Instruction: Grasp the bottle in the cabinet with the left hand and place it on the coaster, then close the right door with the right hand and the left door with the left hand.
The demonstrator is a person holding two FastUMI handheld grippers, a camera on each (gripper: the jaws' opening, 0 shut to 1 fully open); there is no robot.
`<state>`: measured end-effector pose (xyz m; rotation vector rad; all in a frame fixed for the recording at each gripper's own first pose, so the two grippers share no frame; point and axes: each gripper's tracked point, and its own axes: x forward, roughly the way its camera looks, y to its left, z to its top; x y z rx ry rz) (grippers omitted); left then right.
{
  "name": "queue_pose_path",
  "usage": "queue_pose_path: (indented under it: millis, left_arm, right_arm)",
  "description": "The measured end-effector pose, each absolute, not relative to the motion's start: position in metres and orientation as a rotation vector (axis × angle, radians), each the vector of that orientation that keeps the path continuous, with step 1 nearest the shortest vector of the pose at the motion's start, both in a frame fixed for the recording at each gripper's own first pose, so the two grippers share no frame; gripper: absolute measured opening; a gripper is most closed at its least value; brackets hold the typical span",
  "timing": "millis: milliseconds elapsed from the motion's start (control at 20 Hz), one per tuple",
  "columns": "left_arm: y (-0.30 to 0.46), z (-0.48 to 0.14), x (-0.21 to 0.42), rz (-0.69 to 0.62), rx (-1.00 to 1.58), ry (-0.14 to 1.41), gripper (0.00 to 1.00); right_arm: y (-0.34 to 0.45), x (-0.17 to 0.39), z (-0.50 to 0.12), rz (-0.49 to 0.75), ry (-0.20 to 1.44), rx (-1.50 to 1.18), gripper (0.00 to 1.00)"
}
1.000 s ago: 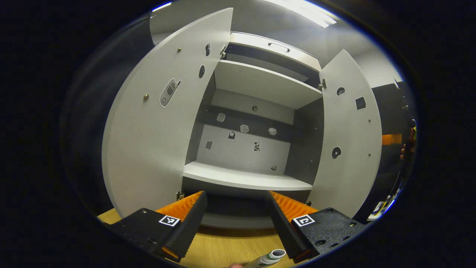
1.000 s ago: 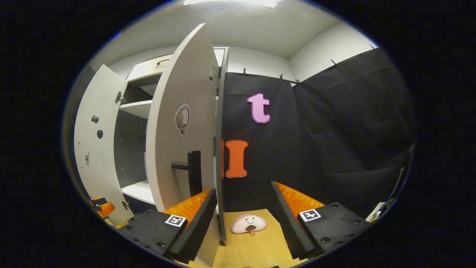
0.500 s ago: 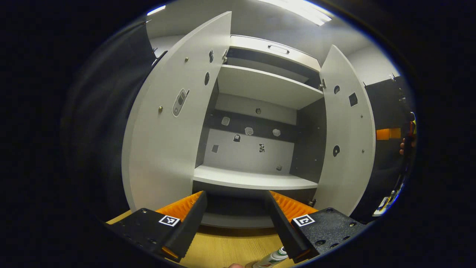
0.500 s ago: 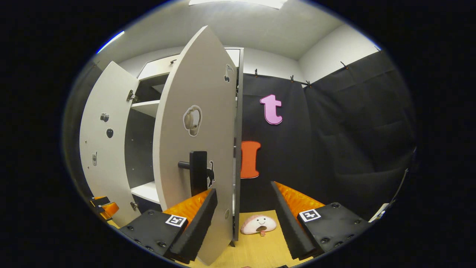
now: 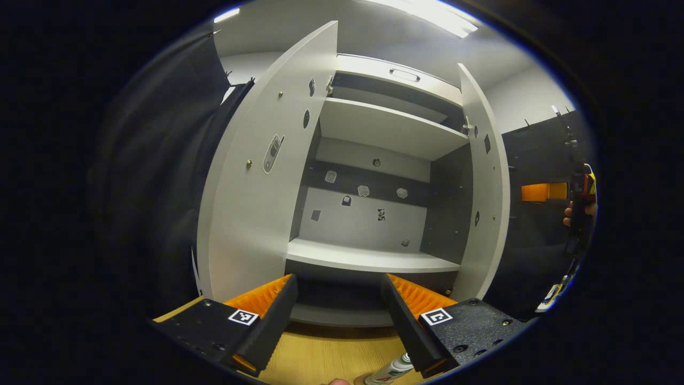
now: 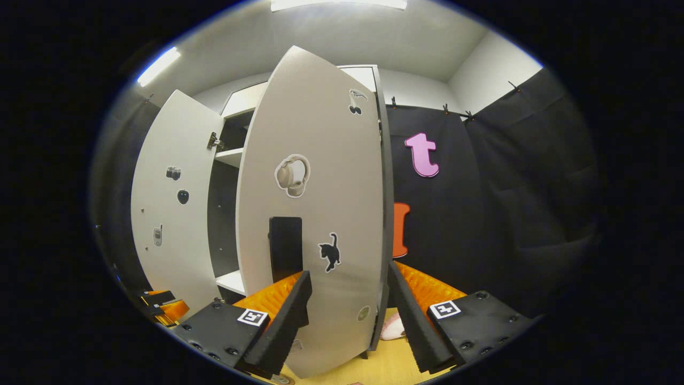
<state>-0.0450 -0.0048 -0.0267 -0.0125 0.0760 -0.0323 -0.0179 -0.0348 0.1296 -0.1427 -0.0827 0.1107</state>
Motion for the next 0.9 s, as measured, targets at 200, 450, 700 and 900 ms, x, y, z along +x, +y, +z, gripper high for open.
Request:
queue_pose_path:
  millis: [200, 450, 700, 900]
  left_arm:
    - [0.004, -0.024, -0.05, -0.004, -0.013, 0.067, 0.95]
    - [0.01, -0.023, -0.055, 0.019, -0.013, 0.063, 0.92]
    - [0.013, -0.016, -0.059, 0.034, -0.005, 0.052, 0.95]
    - [0.021, -0.01, -0.066, 0.064, -0.014, 0.048, 0.95]
  right_arm:
    - [-0.004, -0.012, 0.123, 0.212, -0.045, -0.077, 0.95]
    - [0.016, -0.005, 0.119, 0.262, -0.055, -0.094, 0.96]
    - [0.022, 0.018, 0.118, 0.231, -0.071, -0.128, 0.96]
    - [0.029, 0.033, 0.11, 0.224, -0.047, -0.132, 0.95]
